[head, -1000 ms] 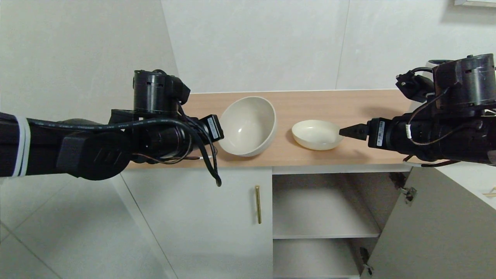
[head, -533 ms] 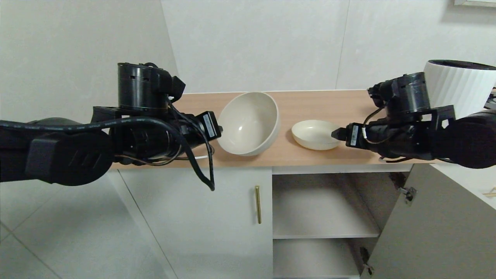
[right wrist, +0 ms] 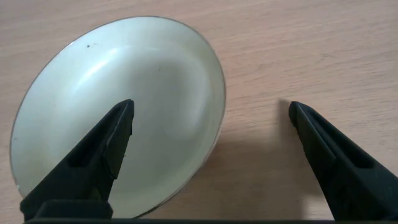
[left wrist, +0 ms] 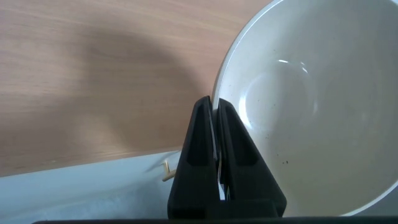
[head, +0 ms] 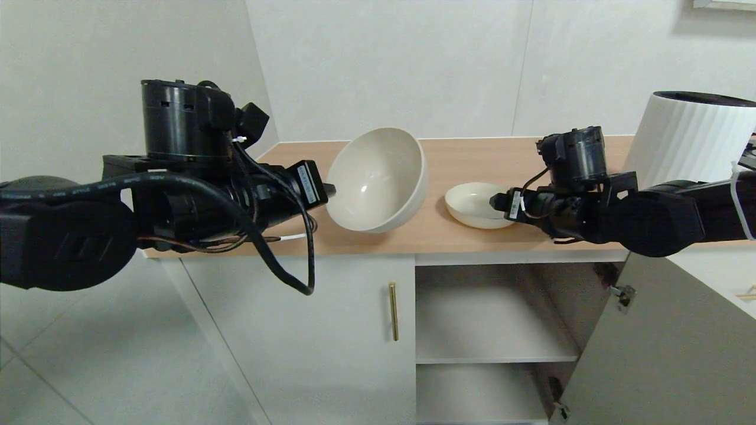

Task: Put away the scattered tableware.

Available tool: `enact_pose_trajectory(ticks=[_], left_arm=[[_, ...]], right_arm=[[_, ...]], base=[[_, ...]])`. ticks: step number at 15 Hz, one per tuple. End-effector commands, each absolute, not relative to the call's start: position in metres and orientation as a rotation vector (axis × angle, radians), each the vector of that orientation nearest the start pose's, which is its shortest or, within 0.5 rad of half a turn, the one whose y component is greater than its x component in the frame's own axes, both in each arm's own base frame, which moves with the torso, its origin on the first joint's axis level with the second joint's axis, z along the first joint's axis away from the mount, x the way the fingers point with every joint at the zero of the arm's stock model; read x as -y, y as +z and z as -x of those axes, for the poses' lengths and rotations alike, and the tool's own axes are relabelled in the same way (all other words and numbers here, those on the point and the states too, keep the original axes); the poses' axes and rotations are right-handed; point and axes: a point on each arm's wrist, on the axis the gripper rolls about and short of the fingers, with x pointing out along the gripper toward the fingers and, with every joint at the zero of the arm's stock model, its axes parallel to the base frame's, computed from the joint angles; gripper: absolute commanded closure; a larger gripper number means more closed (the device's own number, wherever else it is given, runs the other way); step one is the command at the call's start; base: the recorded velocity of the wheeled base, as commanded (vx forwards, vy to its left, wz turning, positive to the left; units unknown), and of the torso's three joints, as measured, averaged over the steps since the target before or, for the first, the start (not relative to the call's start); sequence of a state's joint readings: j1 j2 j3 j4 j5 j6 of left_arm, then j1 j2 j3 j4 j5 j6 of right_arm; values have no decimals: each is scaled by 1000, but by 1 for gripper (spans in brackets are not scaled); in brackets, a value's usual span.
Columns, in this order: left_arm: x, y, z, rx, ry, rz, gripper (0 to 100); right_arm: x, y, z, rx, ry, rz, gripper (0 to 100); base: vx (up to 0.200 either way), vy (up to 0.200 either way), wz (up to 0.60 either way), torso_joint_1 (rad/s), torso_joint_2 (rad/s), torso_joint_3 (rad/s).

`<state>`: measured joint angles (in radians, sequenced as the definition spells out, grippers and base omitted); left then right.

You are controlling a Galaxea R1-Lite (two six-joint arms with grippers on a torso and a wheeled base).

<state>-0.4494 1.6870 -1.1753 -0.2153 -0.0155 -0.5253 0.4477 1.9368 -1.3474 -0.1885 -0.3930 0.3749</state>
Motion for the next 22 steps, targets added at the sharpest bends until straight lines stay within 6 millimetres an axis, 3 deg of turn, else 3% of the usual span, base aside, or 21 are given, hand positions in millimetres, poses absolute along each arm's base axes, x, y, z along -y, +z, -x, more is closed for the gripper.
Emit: enact_pose_trajectory(ticks=[1,2,6,11,17,20,22], left_arm=[[140,249,-289,-402,-374,449,100],[140,249,-289,-402,-374,449,100],[140,249,-289,-404,-373,449,100],[132,253,-271,-404,-414,452,100],[115,257,-228,-425,-583,460,100],[112,245,-221,-449,-596,402,100],[112,230,-219,-481,-598,332,100]], right_arm=[[-160,207,-353,-370,-14,-207,0],[-160,207,-353,-370,-14,-207,100],[-159,210,-351,-363,-12,-212,100],[-151,223,-336,-348,4,-232,100],[-117,254,-270,-379,165,-343,100],[-102,254,-243,-521,288,-374,100],[-96,246,-236,-606,325,-379,100]], base=[[0,0,0,0,0,0],[0,0,0,0,0,0],[0,0,0,0,0,0],[0,0,0,0,0,0],[0,0,0,0,0,0],[0,0,0,0,0,0],[0,0,0,0,0,0]])
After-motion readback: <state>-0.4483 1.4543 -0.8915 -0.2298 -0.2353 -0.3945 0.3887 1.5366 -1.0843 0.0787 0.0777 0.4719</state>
